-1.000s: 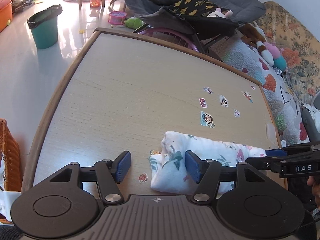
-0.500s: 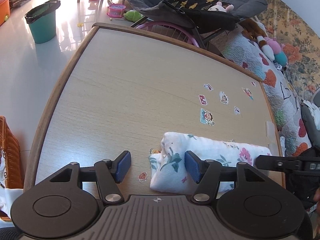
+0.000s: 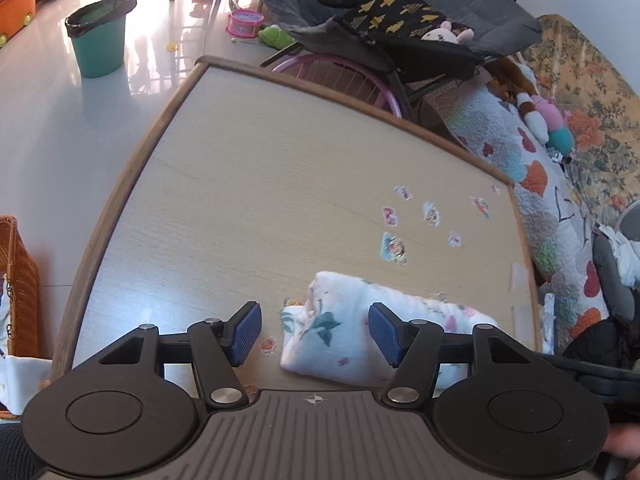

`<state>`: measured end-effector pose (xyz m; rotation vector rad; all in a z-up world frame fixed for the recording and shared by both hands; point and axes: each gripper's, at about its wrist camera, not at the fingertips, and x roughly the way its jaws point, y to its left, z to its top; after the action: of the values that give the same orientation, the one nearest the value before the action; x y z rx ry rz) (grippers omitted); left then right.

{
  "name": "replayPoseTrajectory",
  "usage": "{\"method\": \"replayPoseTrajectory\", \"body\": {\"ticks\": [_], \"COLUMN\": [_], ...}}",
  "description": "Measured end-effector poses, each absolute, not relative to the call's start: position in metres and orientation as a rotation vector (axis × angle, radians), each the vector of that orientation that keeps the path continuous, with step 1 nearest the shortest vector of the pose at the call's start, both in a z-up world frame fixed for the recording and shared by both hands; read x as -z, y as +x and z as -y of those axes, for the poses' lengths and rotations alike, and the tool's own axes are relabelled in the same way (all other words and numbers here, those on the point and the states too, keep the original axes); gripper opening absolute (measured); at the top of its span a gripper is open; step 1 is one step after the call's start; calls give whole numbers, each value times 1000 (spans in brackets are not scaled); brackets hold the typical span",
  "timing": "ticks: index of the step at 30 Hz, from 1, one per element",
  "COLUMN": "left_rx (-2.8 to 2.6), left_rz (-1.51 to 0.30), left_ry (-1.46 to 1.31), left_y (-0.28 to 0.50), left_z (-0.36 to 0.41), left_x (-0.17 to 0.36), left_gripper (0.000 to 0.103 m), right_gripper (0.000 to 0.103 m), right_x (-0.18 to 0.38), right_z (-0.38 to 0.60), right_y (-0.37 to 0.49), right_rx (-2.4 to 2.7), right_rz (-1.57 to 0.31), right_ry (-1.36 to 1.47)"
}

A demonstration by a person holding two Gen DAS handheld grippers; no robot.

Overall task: Fold clothes
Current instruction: 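Close the left gripper on the roll end while the right gripper grasps the other end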

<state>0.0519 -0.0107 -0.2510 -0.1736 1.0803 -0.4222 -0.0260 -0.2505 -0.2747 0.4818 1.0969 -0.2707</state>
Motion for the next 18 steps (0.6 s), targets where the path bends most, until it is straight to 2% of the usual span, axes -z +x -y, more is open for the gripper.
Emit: {"method": "replayPoseTrajectory", "body": {"ticks": [4, 10, 16, 18], "left_rx": [415, 363, 348, 348], "left_rz": [-1098, -1140, -1140, -1147], "left_ry": [-169, -194, -183, -173], "left_y": [46, 45, 50, 52], "left_z": [15, 13, 14, 15], "left_x": [250, 279, 291, 290], "left_gripper": [63, 64, 79, 81], "right_gripper": [60, 60, 61, 61], "right_x": [275, 274, 273, 272], "right_z": [249, 248, 247, 247], "right_y": [-28, -29, -30, -30], "right_rx": [275, 275, 280, 281], "right_rz": [-1092, -1090, -1084, -1079], "right_ry": [476, 472, 469, 469]}}
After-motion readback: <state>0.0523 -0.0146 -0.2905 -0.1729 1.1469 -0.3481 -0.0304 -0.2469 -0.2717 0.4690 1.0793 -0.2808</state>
